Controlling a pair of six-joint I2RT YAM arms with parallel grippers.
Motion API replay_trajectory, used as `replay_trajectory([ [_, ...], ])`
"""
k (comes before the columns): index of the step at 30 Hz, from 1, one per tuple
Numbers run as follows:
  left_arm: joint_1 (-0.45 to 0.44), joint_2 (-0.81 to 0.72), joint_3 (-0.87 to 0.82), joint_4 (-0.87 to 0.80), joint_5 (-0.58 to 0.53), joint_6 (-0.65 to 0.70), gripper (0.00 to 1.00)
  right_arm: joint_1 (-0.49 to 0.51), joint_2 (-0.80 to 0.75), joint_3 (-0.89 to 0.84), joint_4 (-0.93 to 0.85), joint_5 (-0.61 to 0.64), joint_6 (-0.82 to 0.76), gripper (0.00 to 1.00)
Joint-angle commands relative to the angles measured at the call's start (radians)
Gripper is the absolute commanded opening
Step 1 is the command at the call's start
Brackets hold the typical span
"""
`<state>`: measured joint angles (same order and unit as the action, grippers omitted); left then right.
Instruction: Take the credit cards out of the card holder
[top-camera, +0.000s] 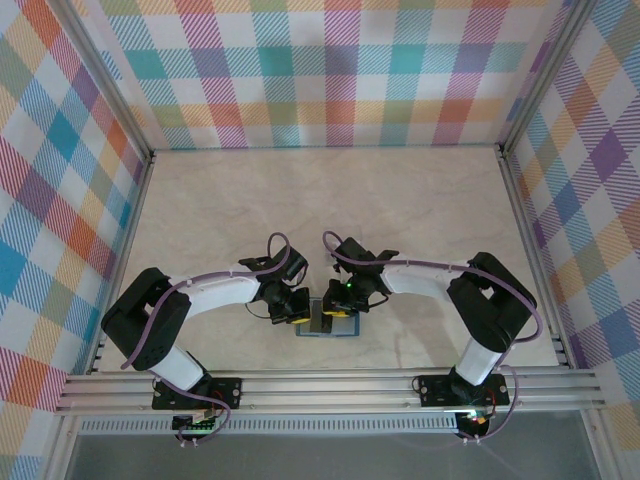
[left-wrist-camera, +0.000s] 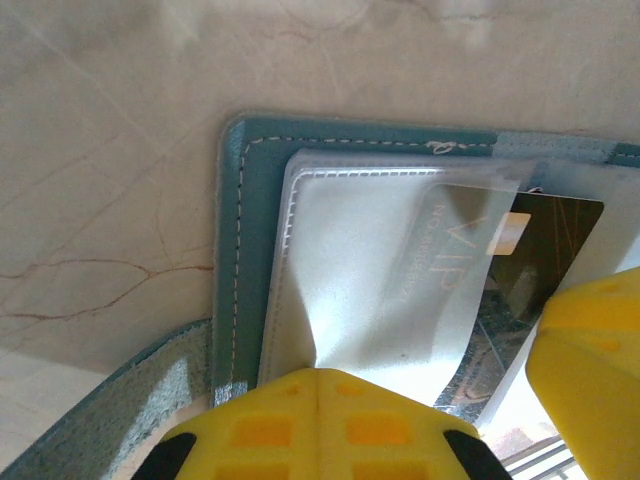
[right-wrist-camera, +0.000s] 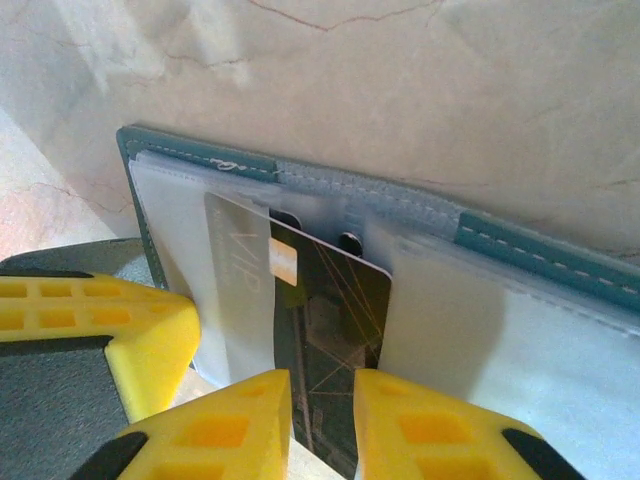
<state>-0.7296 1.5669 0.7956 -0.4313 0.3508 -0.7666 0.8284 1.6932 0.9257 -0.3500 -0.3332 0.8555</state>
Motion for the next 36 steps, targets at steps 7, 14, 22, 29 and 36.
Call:
replay_trajectory([
  [7, -0.01, 0.076, 0.034, -0.152, -0.092, 0.041, 0.05, 0.002, 0.003, -0.027, 0.008, 0.009, 0.014, 0.28],
  [14, -0.026, 0.117, 0.058, -0.197, -0.139, 0.056, 0.05, 0.002, -0.048, -0.05, 0.056, -0.021, 0.022, 0.29],
  [22, -0.033, 0.14, 0.084, -0.23, -0.145, 0.065, 0.07, 0.0, -0.051, -0.065, 0.039, -0.011, 0.022, 0.26],
  [29, -0.035, 0.156, 0.102, -0.249, -0.145, 0.071, 0.09, 0.001, -0.044, -0.066, 0.01, 0.016, 0.011, 0.27],
  [36, -0.037, 0.172, 0.118, -0.262, -0.144, 0.079, 0.12, 0.0, -0.034, -0.072, 0.034, -0.006, 0.008, 0.29],
])
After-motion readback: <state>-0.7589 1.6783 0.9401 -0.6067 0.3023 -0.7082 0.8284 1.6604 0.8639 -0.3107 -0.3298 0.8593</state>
